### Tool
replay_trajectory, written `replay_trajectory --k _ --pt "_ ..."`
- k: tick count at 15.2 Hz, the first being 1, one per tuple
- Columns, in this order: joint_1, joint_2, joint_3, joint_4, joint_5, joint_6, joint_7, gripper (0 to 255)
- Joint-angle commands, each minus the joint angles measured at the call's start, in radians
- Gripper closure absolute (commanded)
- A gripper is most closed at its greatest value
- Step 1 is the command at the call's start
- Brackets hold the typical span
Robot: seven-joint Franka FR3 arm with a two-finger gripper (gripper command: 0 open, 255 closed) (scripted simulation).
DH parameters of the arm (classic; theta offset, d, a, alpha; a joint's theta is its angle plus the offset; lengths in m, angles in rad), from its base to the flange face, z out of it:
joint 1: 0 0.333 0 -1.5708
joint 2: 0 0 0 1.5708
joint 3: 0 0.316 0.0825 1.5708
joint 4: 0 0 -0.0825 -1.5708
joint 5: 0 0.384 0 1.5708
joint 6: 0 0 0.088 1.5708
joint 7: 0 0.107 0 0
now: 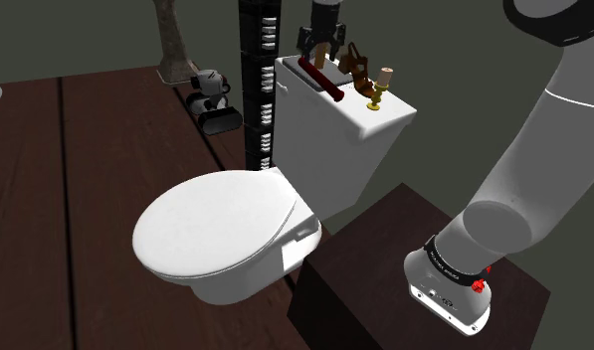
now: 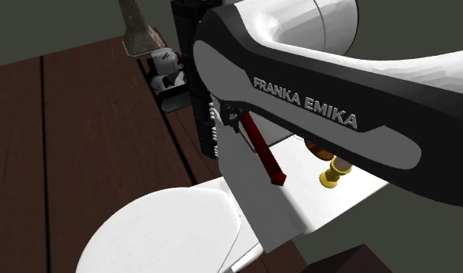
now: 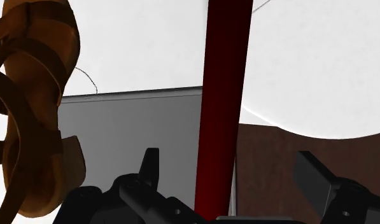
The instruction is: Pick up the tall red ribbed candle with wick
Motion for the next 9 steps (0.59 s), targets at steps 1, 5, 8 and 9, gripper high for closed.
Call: replay_trajectory --k 1,5,8,9 --pt "-0.002 0.031 -0.003 0.027 -0.003 0.001 0.006 0" --pt "-0.002 0.037 -0.004 -0.019 -0.004 0.052 0.009 0" --pt "-0.003 0.042 -0.004 -0.046 -0.005 0.085 0.011 0" --pt "-0.003 0.042 -0.004 -0.046 -0.005 0.085 0.011 0"
